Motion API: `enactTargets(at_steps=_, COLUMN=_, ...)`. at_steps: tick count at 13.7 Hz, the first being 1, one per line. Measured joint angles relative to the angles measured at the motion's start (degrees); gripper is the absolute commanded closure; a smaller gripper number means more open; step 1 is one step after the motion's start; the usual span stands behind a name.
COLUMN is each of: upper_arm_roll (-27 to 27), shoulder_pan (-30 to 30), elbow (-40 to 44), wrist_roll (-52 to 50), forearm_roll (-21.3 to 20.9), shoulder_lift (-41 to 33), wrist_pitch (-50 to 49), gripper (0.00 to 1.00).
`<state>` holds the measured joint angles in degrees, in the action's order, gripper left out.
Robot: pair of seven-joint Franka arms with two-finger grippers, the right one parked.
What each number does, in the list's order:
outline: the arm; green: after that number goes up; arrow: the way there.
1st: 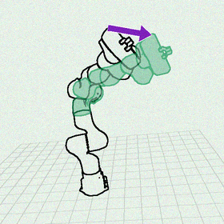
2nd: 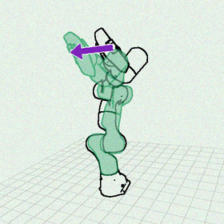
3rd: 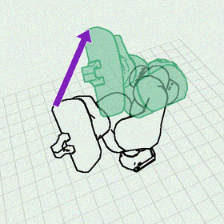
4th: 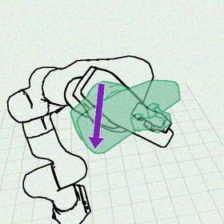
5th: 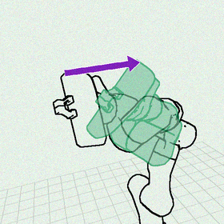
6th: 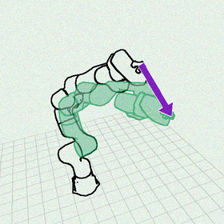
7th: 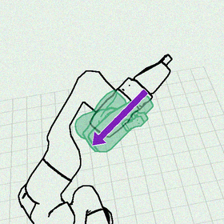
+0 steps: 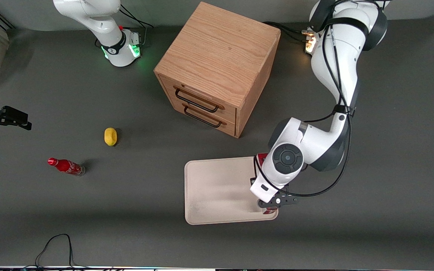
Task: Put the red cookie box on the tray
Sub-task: 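Carry the cookie box over the cream tray and lower it, then open the left gripper to release the box onto the tray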
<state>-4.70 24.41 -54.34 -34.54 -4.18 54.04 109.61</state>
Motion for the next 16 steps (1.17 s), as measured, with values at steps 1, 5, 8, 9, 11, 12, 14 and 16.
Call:
enactTargets(at_steps=1, upper_arm_roll=0.0, shoulder_pan=0.0, elbow=0.0, wrist_roll=0.3, forearm_roll=-0.3, shoulder_lift=0.5, wrist_pitch=0.4, gripper=1.0)
enactTargets(at_steps=5, upper_arm_roll=0.1, shoulder_pan=-0.1, elbow=-0.8, wrist_roll=0.8, forearm_roll=-0.9, shoulder_lift=1.9, wrist_pitch=2.5, gripper=1.0)
enactTargets(at_steps=8, upper_arm_roll=0.0, shoulder_pan=0.0, elbow=-2.6, wrist_roll=0.9, forearm_roll=-1.1, shoulder_lift=2.4, wrist_pitch=4.4, gripper=1.0)
enactTargets(at_steps=9, upper_arm_roll=0.0, shoulder_pan=0.0, elbow=-3.2, wrist_roll=0.9, forearm_roll=-1.5, shoulder_lift=2.5, wrist_pitch=4.9, gripper=0.83)
enactTargets(at_steps=11, upper_arm_roll=-0.1, shoulder_pan=0.1, elbow=-3.6, wrist_roll=0.9, forearm_roll=-1.9, shoulder_lift=2.5, wrist_pitch=5.3, gripper=0.17)
enactTargets(at_steps=12, upper_arm_roll=-0.1, shoulder_pan=0.1, elbow=-3.7, wrist_roll=0.9, forearm_roll=-2.0, shoulder_lift=2.5, wrist_pitch=5.3, gripper=0.0)
enactTargets(at_steps=14, upper_arm_roll=-0.1, shoulder_pan=0.2, elbow=-3.8, wrist_roll=0.9, forearm_roll=-2.0, shoulder_lift=2.5, wrist_pitch=5.3, gripper=0.0)
enactTargets(at_steps=16, upper_arm_roll=-0.1, shoulder_pan=0.3, elbow=-3.8, wrist_roll=0.9, forearm_roll=-2.1, shoulder_lift=2.4, wrist_pitch=5.2, gripper=0.0)
